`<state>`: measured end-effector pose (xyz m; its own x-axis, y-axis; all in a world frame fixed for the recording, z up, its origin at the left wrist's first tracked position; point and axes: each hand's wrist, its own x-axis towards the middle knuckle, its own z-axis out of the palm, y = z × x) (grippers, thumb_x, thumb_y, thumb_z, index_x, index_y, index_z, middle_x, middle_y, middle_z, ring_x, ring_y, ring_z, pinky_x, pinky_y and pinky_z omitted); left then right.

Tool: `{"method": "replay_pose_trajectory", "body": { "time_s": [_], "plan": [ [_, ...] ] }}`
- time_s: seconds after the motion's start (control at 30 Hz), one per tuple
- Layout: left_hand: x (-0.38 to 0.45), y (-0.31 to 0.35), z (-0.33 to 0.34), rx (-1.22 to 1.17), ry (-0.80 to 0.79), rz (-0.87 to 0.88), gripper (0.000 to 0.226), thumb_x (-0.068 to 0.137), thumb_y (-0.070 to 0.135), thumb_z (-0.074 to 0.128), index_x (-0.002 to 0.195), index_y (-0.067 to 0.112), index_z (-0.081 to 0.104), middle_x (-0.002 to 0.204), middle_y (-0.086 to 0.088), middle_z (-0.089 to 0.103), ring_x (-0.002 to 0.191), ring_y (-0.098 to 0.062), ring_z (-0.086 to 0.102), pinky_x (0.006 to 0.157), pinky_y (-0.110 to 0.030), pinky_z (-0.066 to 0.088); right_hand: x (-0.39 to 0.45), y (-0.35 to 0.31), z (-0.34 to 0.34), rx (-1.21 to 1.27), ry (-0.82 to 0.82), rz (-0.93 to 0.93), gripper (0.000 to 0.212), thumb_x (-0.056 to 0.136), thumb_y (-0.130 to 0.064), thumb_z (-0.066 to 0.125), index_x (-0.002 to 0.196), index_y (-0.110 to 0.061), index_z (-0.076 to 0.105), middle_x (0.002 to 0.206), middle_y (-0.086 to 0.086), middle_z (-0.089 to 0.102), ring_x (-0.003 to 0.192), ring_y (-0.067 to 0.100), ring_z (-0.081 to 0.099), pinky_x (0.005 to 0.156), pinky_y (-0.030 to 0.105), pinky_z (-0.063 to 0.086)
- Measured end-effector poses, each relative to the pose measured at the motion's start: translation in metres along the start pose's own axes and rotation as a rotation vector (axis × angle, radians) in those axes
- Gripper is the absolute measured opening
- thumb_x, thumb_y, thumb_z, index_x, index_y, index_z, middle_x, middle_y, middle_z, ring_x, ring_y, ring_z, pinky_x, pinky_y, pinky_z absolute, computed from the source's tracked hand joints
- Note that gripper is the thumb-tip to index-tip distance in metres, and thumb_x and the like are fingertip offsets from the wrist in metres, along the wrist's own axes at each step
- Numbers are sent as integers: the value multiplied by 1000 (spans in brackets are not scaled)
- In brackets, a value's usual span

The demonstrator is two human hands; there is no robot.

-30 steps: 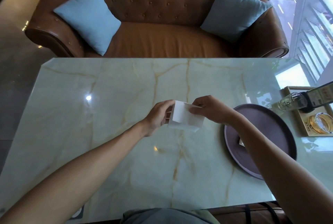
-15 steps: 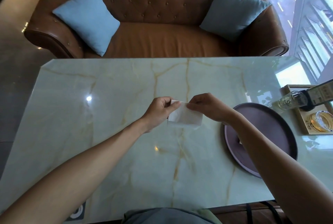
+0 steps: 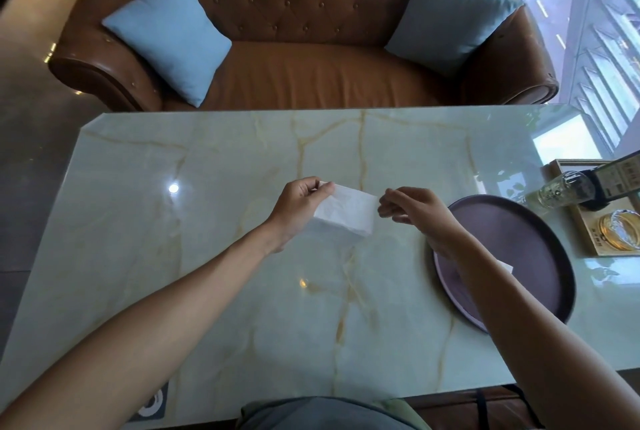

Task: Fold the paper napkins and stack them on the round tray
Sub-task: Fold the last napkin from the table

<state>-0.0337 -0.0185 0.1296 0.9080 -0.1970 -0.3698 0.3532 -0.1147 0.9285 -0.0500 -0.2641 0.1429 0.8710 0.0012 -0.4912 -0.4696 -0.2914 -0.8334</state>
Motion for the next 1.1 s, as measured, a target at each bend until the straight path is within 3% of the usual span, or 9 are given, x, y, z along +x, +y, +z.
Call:
{"method": "replay_pose_trajectory", "body": {
  "time_s": [0.1, 0.2, 0.3, 0.4, 0.47, 0.6, 0.77, 0.87, 1.1],
  "plan": [
    [0, 0, 1, 9, -6, -6, 44, 94, 42, 63, 91, -2, 63, 75, -5, 51, 69, -16, 45, 67, -30, 34, -7, 7, 16, 154, -129, 93, 36, 101, -43, 56, 113, -12, 70, 107, 5, 77, 101, 19, 72, 96, 39, 52],
    [0, -2, 3, 32, -5, -29, 29, 98, 29, 63, 98, 0, 64, 69, 1, 57, 53, -9, 47, 52, -22, 38, -11, 8, 35, 258, -101, 87, 27, 99, -24, 63, 115, -3, 68, 98, 8, 69, 92, 22, 66, 91, 37, 55],
    [-2, -6, 1, 74, -48, -93, 36, 94, 26, 68, 127, 13, 57, 96, -5, 76, 79, -17, 70, 75, -36, 58, -12, 4, 47, 296, 45, 81, 7, 95, -9, 65, 100, -12, 69, 83, 0, 72, 80, 20, 65, 77, 32, 53],
    [-7, -11, -1, 190, -32, -100, 54, 93, 21, 69, 142, 25, 44, 89, -4, 71, 77, -17, 64, 88, -41, 56, -12, 7, 50, 253, 134, 91, 24, 93, -14, 68, 116, -19, 64, 93, 1, 73, 86, 19, 65, 83, 34, 50],
    [-8, -14, -1, 237, -35, -71, 50, 93, 19, 69, 138, 27, 50, 81, -3, 64, 73, -15, 58, 91, -43, 54, -13, 10, 49, 182, 149, 63, 42, 91, -19, 69, 131, -27, 58, 101, 4, 74, 88, 15, 67, 85, 31, 50],
    [-8, -17, -1, 218, -82, -21, 27, 91, 16, 72, 117, 22, 69, 79, 1, 57, 73, -13, 54, 81, -37, 54, -16, 10, 45, 105, 78, -17, 24, 96, -17, 65, 119, -23, 70, 97, 7, 73, 80, 10, 62, 73, 22, 46],
    [-11, -20, 0, 280, -176, -24, 54, 74, 8, 86, 124, 19, 68, 93, 10, 68, 76, -2, 64, 76, -17, 52, -15, 8, 37, 74, -68, 9, 44, 87, -6, 74, 129, -13, 64, 114, 7, 71, 95, 11, 67, 80, 17, 49],
    [-10, -26, 0, 405, -117, 36, 42, 80, 14, 81, 119, 24, 69, 89, 15, 67, 77, -6, 64, 74, -16, 47, -13, 10, 35, 17, -112, 14, 52, 82, 3, 72, 129, -17, 63, 115, 8, 68, 94, 18, 65, 76, 22, 50],
    [-8, -30, -5, 466, -105, 73, 13, 95, 27, 67, 104, 24, 75, 83, 12, 70, 79, -5, 61, 74, -22, 45, -8, 10, 34, -194, 7, -102, 8, 91, -12, 69, 90, -19, 73, 64, -9, 59, 53, 8, 45, 48, 19, 33]
  ]
}}
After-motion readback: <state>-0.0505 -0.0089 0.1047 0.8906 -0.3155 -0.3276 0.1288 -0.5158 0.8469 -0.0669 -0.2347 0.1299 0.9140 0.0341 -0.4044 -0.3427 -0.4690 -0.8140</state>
